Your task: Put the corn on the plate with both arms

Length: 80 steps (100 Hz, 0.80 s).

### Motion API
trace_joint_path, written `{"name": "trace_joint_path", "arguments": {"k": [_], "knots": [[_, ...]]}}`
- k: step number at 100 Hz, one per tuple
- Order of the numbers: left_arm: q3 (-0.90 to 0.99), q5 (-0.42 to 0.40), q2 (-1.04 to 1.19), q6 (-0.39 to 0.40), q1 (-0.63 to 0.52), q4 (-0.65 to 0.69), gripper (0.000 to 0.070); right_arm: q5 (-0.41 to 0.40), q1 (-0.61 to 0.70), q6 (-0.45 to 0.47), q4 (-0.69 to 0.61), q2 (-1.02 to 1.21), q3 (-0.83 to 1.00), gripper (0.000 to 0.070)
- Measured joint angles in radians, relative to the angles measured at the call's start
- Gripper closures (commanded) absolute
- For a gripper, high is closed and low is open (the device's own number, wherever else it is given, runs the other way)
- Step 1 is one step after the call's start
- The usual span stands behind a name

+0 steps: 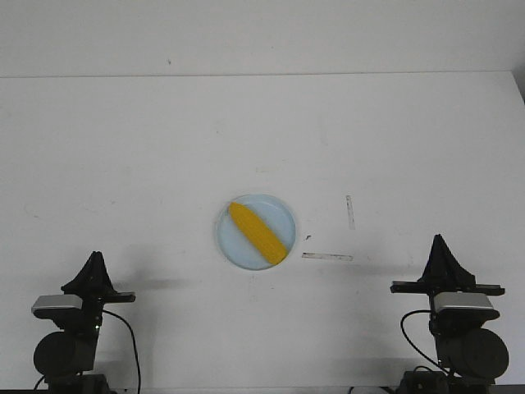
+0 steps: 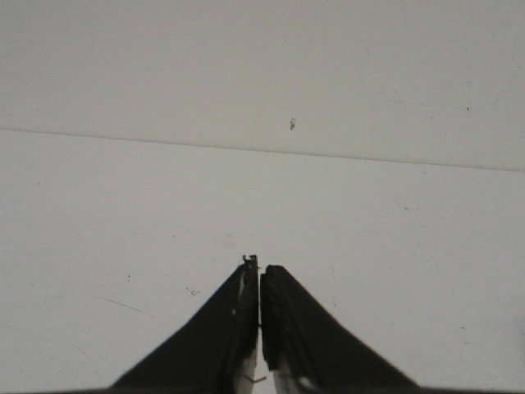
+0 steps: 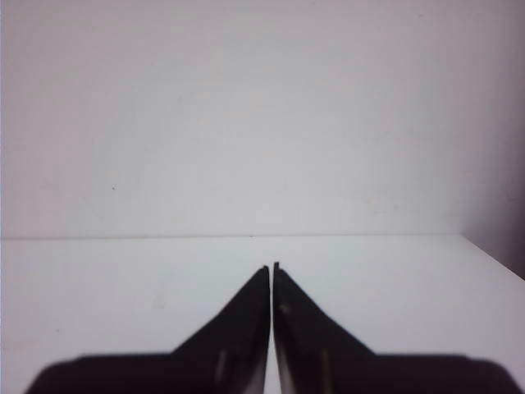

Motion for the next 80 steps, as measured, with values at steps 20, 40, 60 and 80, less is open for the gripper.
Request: {"name": "trace_joint_path", "arguments": {"k": [20, 40, 60, 80], "knots": [[0.000, 0.000, 0.000, 0.000, 0.000, 0.000, 0.0699, 0.000, 0.000, 0.000, 0.000, 0.000, 0.000, 0.0693], [0.000, 0.000, 0.000, 0.000, 0.000, 0.000, 0.0699, -0.015, 0.002, 0.000, 0.015, -0.014, -0.027, 0.0693], [0.000, 0.000, 0.000, 0.000, 0.000, 0.000, 0.0699, -0.026, 0.008, 0.007, 0.096, -0.072, -0.165, 0.0693], [0.000, 0.000, 0.000, 0.000, 0.000, 0.000, 0.0699, -0.026, 0.008, 0.027, 0.109, -0.136, -0.251, 0.0693]]}}
